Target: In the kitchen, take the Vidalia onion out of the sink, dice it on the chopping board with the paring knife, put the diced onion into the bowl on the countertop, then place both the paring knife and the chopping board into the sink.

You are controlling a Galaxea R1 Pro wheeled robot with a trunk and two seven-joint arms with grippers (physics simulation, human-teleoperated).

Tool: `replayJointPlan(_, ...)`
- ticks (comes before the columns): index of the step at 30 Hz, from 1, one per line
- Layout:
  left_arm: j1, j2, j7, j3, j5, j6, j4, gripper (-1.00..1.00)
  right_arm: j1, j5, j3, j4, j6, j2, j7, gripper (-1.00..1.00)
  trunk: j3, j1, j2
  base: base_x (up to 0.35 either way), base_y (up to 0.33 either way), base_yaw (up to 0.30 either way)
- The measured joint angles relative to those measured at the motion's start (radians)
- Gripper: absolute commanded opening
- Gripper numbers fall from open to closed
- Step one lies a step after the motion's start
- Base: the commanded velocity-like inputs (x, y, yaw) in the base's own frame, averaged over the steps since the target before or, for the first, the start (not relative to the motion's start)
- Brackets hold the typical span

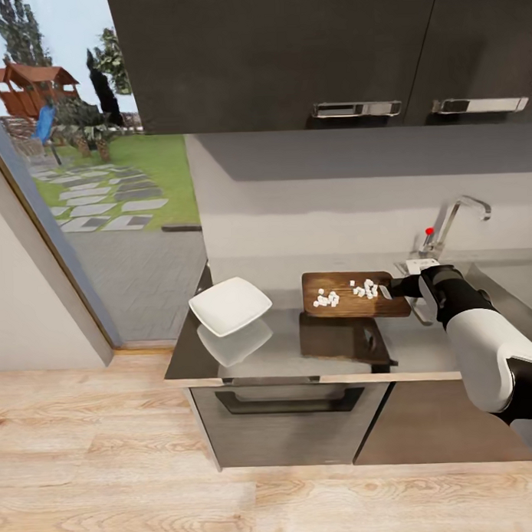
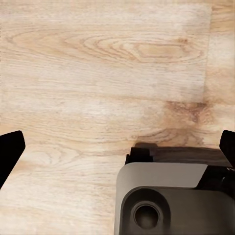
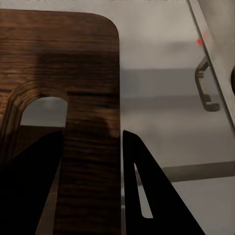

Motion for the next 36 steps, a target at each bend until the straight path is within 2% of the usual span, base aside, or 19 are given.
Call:
replayJointPlan(9, 0.0, 0.0, 0.0, 0.0, 0.0, 0.0, 0.0, 1.0, 0.0, 0.001, 0.0, 0.001, 0.001, 0.0, 0.0, -1.0, 0.0, 0.0, 0.0, 0.0, 0.083, 0.0)
replayJointPlan(36, 0.0, 0.0, 0.0, 0.0, 0.0, -0.001, 0.0, 1.0, 0.0, 0.004, 0.001, 0.003, 0.001, -0.002, 0.0, -1.0, 0.0, 0.0, 0.0, 0.0, 0.308, 0.0)
